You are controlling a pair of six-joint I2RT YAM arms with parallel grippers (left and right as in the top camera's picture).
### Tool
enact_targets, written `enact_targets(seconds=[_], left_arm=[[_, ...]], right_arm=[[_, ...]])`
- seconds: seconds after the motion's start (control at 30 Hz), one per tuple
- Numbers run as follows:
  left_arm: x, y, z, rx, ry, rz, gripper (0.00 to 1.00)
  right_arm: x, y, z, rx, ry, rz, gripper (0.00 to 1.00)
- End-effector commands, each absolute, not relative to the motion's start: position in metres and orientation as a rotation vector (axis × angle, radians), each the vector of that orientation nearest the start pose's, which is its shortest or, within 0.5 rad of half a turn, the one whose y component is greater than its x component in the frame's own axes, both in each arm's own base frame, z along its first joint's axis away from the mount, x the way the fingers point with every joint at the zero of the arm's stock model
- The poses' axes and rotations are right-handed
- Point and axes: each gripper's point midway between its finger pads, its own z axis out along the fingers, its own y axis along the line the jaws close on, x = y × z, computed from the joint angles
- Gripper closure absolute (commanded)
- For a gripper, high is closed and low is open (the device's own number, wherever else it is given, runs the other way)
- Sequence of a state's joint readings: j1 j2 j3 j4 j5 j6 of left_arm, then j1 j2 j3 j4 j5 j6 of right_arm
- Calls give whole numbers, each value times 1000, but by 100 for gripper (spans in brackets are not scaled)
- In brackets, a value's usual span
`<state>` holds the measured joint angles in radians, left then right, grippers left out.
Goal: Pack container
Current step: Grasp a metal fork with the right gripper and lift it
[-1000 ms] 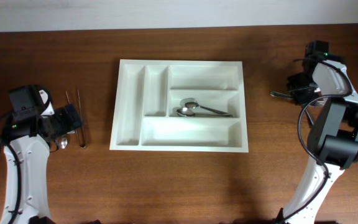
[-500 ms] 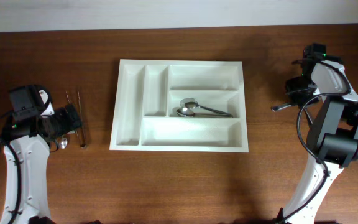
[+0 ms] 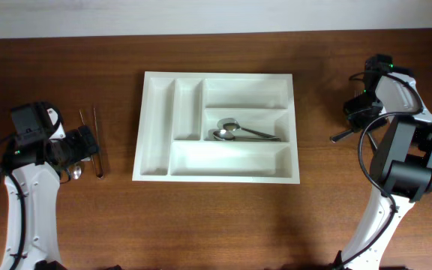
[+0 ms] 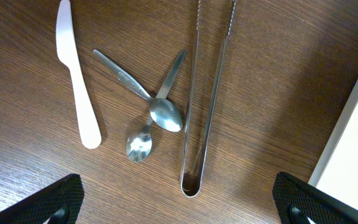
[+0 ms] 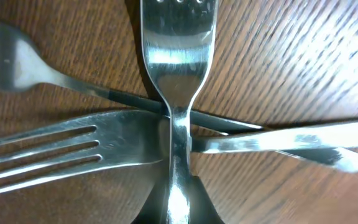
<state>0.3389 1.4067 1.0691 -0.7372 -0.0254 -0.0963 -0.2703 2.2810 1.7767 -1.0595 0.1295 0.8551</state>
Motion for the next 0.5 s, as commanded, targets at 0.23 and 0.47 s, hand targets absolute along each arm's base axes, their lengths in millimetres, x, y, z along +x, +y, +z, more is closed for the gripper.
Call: enact_targets(seconds=[0.23, 0.47], left_arm=[[329, 120, 139, -565, 2572, 108, 1], [329, 120, 139, -565, 2572, 108, 1]], right_arm=[[445, -129, 151, 1188, 2463, -182, 96], [460, -64, 205, 645, 2517, -167, 96]])
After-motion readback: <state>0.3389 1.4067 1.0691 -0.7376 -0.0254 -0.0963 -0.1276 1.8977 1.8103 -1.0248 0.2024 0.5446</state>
